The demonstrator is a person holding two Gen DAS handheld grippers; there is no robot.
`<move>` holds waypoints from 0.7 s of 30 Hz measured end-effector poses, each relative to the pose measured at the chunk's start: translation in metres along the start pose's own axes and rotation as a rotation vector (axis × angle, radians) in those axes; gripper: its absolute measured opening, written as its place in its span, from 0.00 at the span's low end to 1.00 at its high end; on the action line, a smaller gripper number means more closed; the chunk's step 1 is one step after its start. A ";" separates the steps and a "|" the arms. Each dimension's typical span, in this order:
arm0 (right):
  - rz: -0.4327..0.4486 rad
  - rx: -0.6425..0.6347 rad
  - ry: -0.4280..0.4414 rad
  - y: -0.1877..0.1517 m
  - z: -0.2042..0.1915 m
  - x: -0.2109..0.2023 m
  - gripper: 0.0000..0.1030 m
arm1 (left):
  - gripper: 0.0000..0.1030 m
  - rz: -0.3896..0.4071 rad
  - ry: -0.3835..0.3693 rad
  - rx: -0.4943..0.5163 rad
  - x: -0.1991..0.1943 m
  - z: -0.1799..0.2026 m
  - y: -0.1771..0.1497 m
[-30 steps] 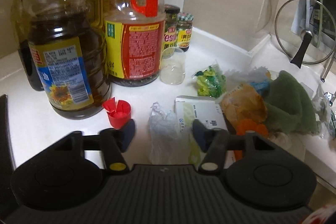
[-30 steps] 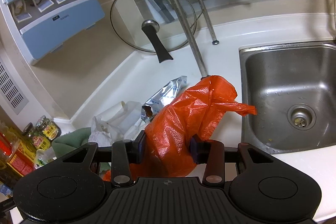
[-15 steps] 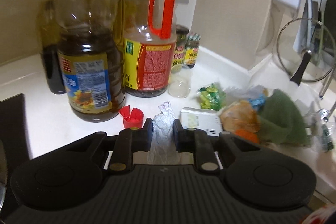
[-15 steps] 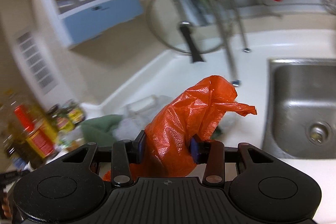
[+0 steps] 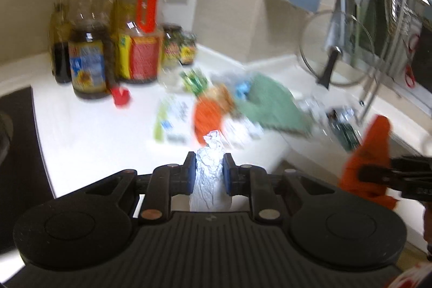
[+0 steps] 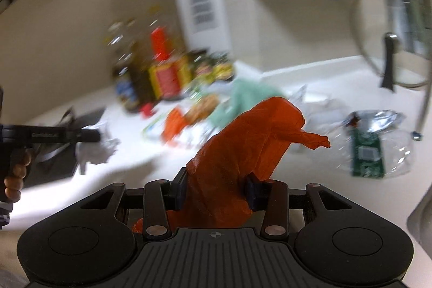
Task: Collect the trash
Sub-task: 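Grasp the crumpled white tissue with the left gripper while the right lifts the bag, then lower both held items over the wastebasket and open both grippers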
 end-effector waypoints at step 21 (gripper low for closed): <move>-0.363 -0.223 0.139 -0.158 0.024 0.086 0.41 | 0.19 -0.331 0.098 -0.139 0.101 0.056 -0.210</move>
Point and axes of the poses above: each gripper's, at about its wrist camera, not at the fingertips, and x roughly the way its jaws point, z to its right, y to its top, the point moved 1 cm from there along x, roughly the way its jaws point, and after that the axes turned 1 degree about -x, right-handed, at the moved point
